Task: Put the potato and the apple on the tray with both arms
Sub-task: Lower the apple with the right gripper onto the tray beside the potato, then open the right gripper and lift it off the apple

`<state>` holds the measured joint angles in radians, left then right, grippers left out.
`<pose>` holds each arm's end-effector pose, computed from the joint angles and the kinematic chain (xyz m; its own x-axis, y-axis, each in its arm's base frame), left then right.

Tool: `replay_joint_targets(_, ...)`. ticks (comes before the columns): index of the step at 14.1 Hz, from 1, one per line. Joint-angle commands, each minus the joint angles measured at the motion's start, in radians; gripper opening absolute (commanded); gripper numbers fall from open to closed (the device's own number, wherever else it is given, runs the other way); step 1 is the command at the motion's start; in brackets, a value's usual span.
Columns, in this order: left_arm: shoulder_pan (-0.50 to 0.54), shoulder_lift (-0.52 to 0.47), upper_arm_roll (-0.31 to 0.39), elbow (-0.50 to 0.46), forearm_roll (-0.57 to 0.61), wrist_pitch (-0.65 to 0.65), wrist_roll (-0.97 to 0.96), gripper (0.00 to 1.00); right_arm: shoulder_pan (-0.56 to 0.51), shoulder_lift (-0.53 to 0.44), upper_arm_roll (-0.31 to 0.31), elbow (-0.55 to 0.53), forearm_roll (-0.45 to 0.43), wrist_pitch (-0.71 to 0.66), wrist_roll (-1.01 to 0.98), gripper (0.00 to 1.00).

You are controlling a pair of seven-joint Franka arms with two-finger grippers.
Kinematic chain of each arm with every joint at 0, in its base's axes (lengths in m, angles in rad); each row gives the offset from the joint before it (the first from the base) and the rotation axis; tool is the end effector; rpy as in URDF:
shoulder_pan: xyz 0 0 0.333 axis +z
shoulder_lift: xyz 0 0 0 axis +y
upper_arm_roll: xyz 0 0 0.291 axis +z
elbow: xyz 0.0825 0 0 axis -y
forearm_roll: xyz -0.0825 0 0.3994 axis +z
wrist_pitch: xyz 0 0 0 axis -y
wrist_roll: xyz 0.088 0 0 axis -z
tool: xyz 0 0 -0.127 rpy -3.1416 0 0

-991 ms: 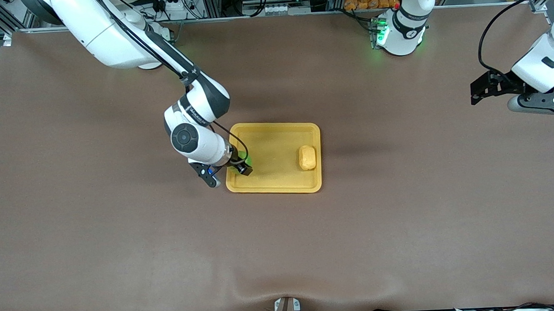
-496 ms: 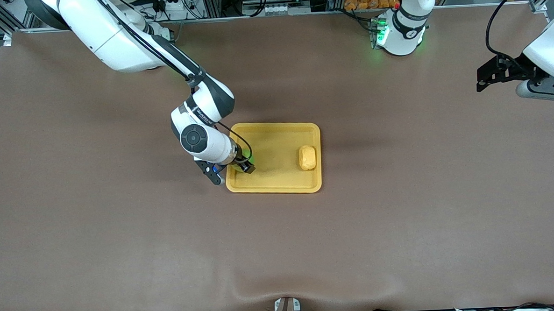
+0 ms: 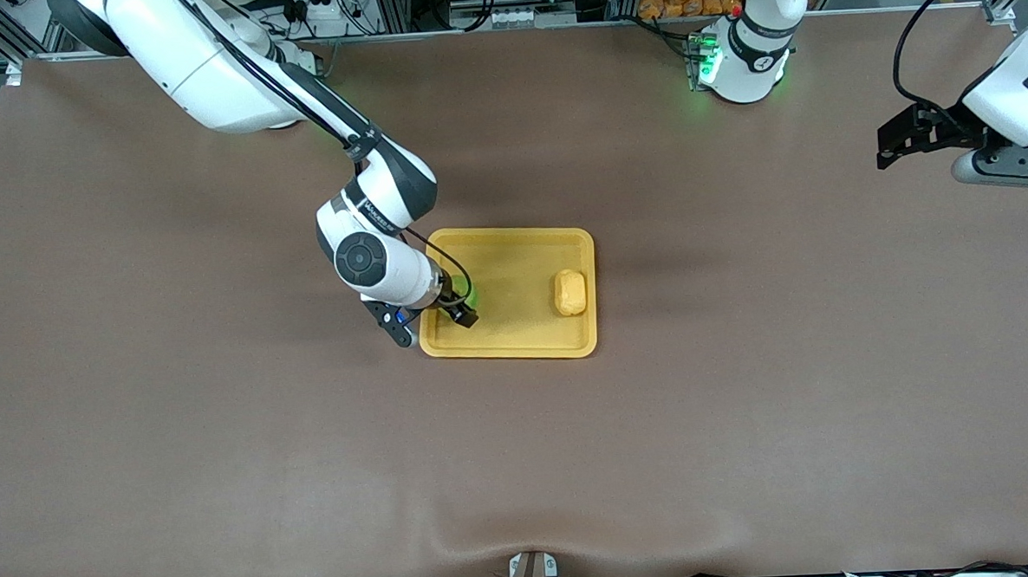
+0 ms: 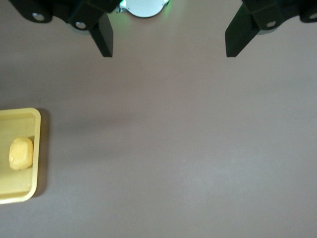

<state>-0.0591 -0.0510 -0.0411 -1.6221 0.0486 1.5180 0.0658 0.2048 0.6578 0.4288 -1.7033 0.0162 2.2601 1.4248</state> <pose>0.5460 -0.0490 0.5789 0.9851 -0.1623 -0.0563 -0.1650 -0.9852 -0.0471 0.5459 0.3820 0.1870 0.6142 -0.7411 -0.2711 -0.7668 -0.6417 0.0173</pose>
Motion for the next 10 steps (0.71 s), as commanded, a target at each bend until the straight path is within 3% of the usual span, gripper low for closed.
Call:
replay_joint_targets(1,0.015,0.006,-0.011,0.025,-0.010,-0.045,-0.015,1.00,-0.010,-0.001,0.007,0.103,-0.025,-0.143,0.025,1.00)
replay_joint_targets(7,0.024,0.017,-0.006,0.030,-0.003,-0.047,-0.014,1.00,-0.051,-0.058,-0.007,0.179,-0.027,-0.266,0.014,1.00)
replay_joint_targets(10,0.025,0.019,-0.002,0.030,-0.013,-0.047,-0.014,1.00,-0.062,-0.133,-0.056,0.177,-0.024,-0.326,0.009,1.00)
